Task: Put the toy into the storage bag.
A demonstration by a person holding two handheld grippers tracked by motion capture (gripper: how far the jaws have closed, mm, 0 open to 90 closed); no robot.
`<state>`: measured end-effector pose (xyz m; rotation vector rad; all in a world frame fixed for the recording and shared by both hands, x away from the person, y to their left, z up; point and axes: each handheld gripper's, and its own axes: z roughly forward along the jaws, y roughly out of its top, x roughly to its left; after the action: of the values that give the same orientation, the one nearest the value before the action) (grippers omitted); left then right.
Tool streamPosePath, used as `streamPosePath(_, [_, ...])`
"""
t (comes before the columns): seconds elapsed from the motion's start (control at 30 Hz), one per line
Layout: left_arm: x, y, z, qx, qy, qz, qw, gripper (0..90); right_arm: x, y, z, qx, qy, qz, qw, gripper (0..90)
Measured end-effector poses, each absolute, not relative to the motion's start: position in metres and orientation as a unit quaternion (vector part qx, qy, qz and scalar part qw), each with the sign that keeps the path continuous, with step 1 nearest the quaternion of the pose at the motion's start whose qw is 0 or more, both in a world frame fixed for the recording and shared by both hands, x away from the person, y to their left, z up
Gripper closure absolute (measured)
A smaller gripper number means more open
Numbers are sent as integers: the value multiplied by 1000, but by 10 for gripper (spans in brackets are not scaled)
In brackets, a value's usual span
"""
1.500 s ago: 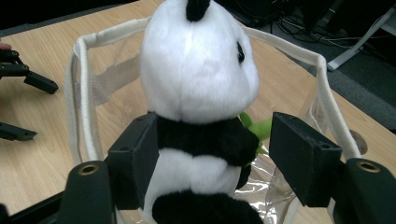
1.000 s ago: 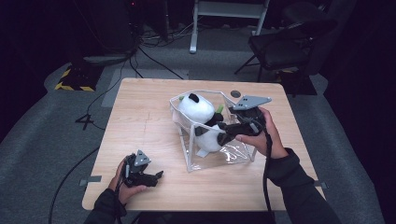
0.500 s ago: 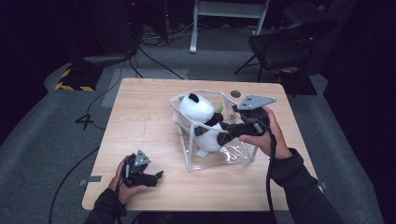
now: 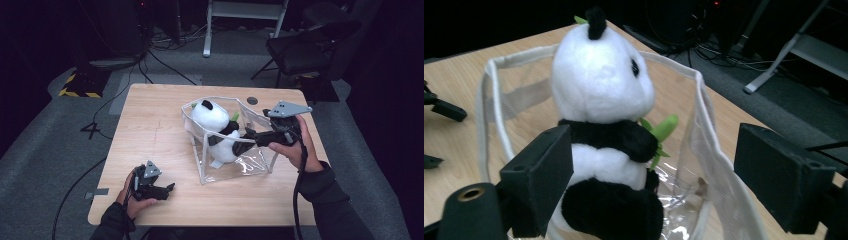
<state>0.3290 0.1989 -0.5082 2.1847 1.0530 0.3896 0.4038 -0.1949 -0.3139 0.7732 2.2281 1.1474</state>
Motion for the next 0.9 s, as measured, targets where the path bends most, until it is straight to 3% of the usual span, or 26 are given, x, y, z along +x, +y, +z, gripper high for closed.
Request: streamPosePath(0.9, [330,198,-508,837,404,151,335,131,402,-252,-308,324,800,413,290,169])
